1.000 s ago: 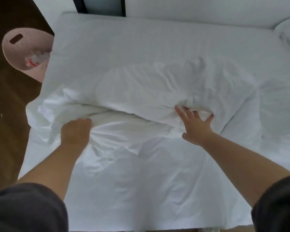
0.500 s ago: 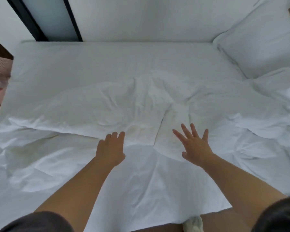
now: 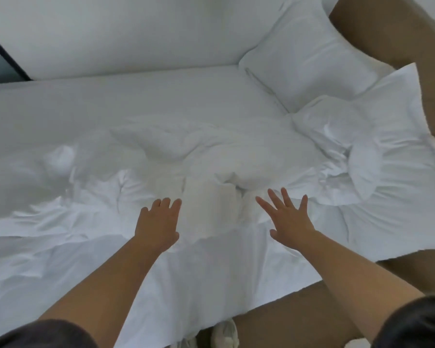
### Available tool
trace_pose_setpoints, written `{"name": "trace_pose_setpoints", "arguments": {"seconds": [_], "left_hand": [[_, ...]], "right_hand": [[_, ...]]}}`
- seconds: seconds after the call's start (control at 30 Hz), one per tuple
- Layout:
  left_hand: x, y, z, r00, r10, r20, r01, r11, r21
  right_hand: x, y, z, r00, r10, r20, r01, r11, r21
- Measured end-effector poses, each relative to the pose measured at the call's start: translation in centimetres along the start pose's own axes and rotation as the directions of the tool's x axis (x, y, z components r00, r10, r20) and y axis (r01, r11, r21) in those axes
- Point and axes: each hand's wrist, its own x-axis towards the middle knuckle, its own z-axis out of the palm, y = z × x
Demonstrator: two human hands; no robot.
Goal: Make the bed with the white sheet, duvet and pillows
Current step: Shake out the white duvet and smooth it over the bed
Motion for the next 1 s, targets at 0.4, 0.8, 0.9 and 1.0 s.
{"name": "trace_pose_setpoints", "arguments": {"seconds": [0.4, 0.8, 0.9, 1.0], "left_hand": [[11.4, 17.9, -3.9, 0.99, 0.136, -0.046, -0.134, 0.99, 0.045], [26.0, 34.4, 3.4, 0.995, -0.046, -0.088, 0.057, 0.99, 0.129], [27.7, 34.2, 5.7, 0.992, -0.008, -0.122, 0.02, 0.995, 0.094], [28.6, 34.1, 5.6, 0.986, -0.043, -0.159, 0.045, 0.999, 0.006]], "right_hand": [[4.8, 19.3, 6.3, 0.977, 0.189, 0.094, -0.205, 0.956, 0.21], [15.6, 37.4, 18.0, 0.973, 0.205, 0.105, -0.211, 0.976, 0.048], [17.3, 38.2, 20.2, 0.976, 0.212, 0.047, -0.215, 0.975, 0.055], [18.7, 39.0, 21.0, 0.976, 0.171, -0.135, -0.16, 0.983, 0.086]]}}
